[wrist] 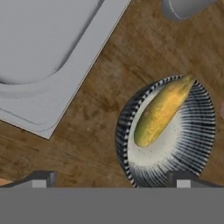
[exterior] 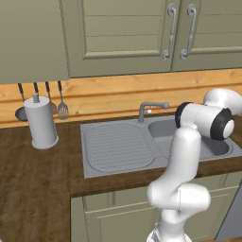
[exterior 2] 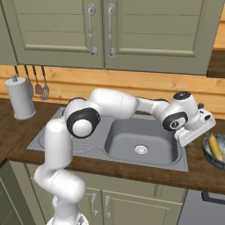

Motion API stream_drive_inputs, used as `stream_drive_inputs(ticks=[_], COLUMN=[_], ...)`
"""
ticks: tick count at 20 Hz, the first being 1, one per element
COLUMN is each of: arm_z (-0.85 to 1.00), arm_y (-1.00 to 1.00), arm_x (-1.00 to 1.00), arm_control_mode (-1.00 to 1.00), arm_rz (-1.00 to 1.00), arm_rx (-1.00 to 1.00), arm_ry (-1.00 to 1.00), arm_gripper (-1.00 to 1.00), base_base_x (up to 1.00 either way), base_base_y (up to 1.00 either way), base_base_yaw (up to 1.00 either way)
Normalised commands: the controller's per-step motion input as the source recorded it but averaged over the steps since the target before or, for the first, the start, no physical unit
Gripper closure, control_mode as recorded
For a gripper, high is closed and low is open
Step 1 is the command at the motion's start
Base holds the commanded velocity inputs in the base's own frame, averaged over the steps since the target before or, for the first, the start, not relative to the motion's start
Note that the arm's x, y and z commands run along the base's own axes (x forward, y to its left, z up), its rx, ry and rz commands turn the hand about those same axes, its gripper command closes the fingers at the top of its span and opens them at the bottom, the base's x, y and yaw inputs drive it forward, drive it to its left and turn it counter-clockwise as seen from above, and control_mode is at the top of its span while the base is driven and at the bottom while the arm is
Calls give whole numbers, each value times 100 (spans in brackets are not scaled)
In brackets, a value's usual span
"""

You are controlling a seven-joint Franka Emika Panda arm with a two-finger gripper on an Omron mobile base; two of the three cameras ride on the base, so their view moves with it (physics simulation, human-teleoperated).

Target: Pick the cucumber from the sink and place it in the bowl. Then pick the bowl and place it in the microwave. Then close the microwave door and press the start button.

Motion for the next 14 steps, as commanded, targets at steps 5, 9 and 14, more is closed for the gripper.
stream_drive_inputs(ticks=[5, 9, 14], arm_z=[-21, -19, -30], arm_y=[-24, -3, -3], arm_x=[7, 0, 1], arm_control_mode=[-100, -100, -100], arm_rz=[0, 0, 0], arm_rx=[1, 0, 3], arm_ry=[1, -3, -4], arm_gripper=[-100, -100, -100], base_base_x=[0, 0, 0], base_base_y=[0, 0, 0], base_base_yaw=[0, 0, 0])
